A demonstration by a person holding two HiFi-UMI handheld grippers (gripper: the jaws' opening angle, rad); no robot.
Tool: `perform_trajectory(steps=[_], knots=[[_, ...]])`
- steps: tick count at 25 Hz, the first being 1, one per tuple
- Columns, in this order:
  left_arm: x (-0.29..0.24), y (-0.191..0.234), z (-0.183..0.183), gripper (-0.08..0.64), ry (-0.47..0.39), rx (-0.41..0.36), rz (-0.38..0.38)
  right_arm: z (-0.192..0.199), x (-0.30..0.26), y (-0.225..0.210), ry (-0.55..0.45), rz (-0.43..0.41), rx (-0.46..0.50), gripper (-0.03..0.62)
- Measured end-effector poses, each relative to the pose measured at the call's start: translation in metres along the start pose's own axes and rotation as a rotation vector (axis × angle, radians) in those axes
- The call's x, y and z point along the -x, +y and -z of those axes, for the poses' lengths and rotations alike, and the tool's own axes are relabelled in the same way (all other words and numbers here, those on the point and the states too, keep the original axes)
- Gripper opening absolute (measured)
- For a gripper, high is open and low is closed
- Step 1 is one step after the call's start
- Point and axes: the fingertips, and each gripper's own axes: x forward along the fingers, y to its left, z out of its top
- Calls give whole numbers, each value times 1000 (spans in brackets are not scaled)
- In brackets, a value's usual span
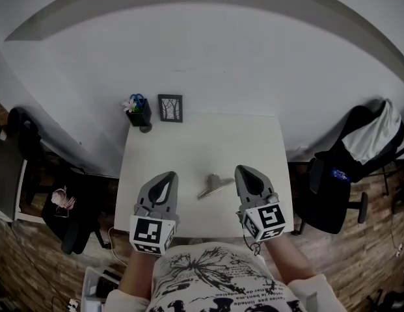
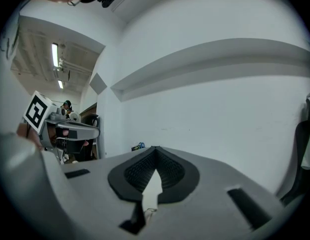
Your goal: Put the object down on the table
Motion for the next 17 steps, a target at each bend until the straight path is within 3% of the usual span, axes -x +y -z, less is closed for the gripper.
perform_trajectory(steps=[17], knots=[[-1, -11, 2, 12, -6, -7, 30, 9, 4, 2, 13, -7, -1, -9]])
